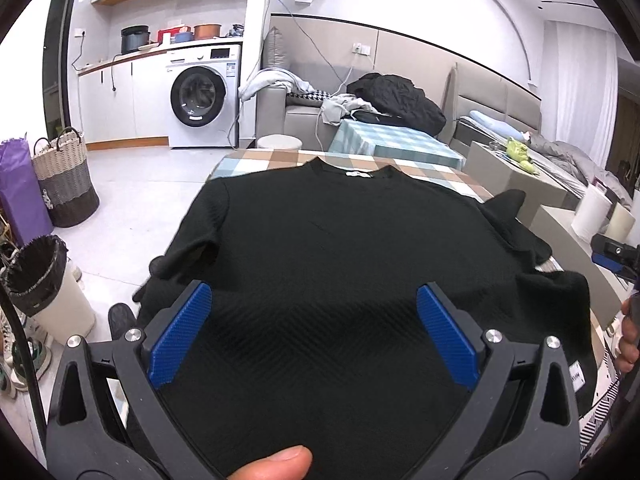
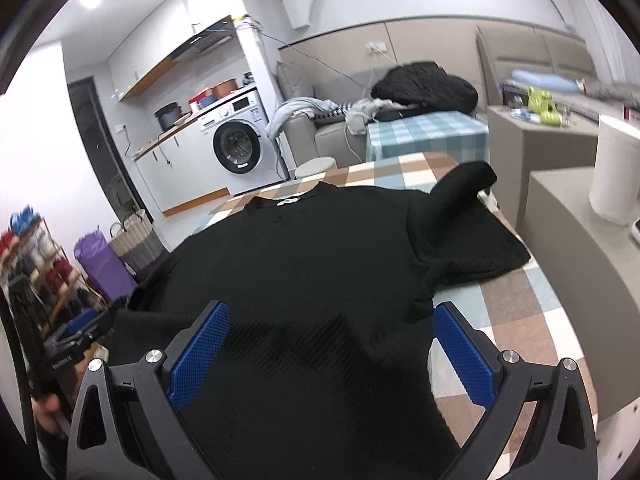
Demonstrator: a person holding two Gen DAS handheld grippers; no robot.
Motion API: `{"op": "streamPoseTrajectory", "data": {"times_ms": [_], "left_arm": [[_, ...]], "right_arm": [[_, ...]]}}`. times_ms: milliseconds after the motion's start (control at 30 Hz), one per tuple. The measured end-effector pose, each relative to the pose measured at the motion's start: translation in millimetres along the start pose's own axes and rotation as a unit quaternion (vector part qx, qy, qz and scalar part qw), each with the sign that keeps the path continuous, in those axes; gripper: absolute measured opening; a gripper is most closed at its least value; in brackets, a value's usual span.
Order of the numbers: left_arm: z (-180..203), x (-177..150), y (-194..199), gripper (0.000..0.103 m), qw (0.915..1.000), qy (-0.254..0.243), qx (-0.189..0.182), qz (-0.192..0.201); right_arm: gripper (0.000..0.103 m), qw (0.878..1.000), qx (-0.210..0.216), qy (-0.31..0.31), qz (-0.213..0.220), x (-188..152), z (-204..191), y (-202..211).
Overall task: Fold small clothes
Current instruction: 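Grasp the sweater side and sleeve nearest the right tool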
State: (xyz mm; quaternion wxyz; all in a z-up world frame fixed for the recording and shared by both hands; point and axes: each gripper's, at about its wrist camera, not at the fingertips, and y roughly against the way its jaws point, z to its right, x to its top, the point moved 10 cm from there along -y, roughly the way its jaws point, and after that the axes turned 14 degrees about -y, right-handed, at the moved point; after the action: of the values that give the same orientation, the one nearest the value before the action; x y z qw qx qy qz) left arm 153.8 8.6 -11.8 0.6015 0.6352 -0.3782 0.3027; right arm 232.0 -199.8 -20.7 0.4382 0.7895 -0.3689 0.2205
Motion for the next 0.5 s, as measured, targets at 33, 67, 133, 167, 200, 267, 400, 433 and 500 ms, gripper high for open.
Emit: {"op": "streamPoseTrajectory", "data": {"times_ms": [33,67,133,167,200,267,400,433,500], "left_arm": [[-4.9,4.4,-4.4,0.102,1.0,0.001,0.004,-0.001],[-7.0,7.0,-7.4,0.102,1.0,0.002,0.006,-0.002],[-15.0,11.8,-16.1,0.102,0.9999,0.006,0.011,-0.006],[-16.2,15.2,-21.5,0.102,0.9999,0.007,0.012,-0.008],[-18.8,17.4,-26.0,0.102,0.9998,0.007,0.014,-0.011],[-23.7,19.4,-35.4,0.102,0.9997,0.007,0.019,-0.016],[-27.0,22.8,-54.6,0.102,0.9993,0.01,0.02,-0.029],[-27.5,23.8,-59.1,0.102,0.9993,0.009,0.019,-0.032],[-27.1,25.6,-66.3,0.102,0.9992,0.004,0.021,-0.034]], "right_arm": [[0.103,1.0,-0.001,-0.011,-0.003,5.4,2.5,-1.8],[0.103,1.0,0.0,-0.021,-0.003,10.7,4.9,-2.7],[0.103,0.999,-0.011,-0.038,-0.004,21.5,12.8,-5.8],[0.103,0.999,-0.022,-0.042,-0.008,24.5,17.5,-9.2],[0.103,0.998,-0.032,-0.047,-0.013,26.9,23.7,-13.4],[0.103,0.996,-0.053,-0.069,-0.032,28.3,41.0,-24.2],[0.099,0.989,-0.073,-0.11,-0.061,29.1,70.4,-44.8],[0.096,0.987,-0.075,-0.122,-0.07,29.4,77.5,-51.4],[0.093,0.983,-0.075,-0.147,-0.08,31.3,89.3,-60.7]]}}
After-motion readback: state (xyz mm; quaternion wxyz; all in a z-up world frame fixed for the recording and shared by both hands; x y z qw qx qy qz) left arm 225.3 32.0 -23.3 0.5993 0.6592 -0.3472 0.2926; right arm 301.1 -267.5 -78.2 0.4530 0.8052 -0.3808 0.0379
